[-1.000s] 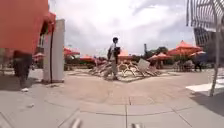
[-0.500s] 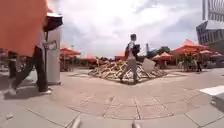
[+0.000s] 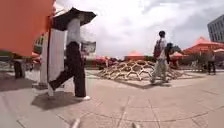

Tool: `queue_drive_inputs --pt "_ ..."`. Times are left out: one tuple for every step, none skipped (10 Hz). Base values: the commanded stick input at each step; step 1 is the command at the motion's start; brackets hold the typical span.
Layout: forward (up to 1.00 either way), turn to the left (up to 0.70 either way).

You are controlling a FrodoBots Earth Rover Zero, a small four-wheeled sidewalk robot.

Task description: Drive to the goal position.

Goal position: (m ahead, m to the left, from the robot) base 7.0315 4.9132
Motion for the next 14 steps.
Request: queue_drive_inputs --pt "0.85 0.02" --pt "0.85 0.02" --pt "0.85 0.02" --pt "0.85 0.02" --pt "0.85 0.02" --pt "0.85 0.02" --pt "0.85 0.02" --pt "0.85 0.02" --pt "0.85 0.02" --pt "0.85 0.03" --pt "0.85 0.3" --pt "0.85 0.34" --pt "0.85 0.3" --pt "0.85 0.21"
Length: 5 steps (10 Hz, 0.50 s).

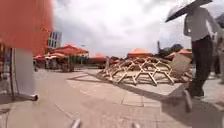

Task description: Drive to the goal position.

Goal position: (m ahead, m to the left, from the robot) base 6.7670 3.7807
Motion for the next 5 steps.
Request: queue_drive_inputs --pt "0.85 0.05" --pt "0.85 0.02" --pt "0.85 0.02" --pt "0.85 0.03" --pt "0.85 0.21"
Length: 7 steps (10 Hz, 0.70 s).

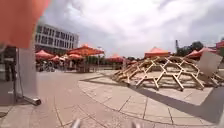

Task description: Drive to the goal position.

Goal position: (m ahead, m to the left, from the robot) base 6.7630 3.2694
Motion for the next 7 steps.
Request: queue_drive_inputs --pt "0.85 0.34" --pt "0.85 0.33" --pt "0.85 0.17" --pt "0.85 0.04" --pt "0.85 0.01" --pt "0.85 0.01" --pt "0.85 0.02"
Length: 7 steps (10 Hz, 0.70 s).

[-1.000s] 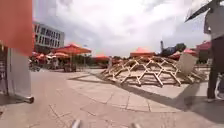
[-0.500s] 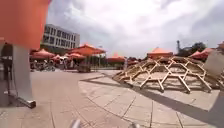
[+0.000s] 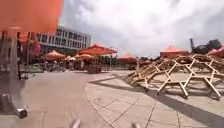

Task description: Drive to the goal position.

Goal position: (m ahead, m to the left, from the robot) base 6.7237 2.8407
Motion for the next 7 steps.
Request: queue_drive_inputs --pt "0.85 0.03" --pt "0.85 0.02" --pt "0.85 0.01" --pt "0.85 0.0" --pt "0.85 0.0" --pt "0.85 0.0" --pt "0.85 0.0"
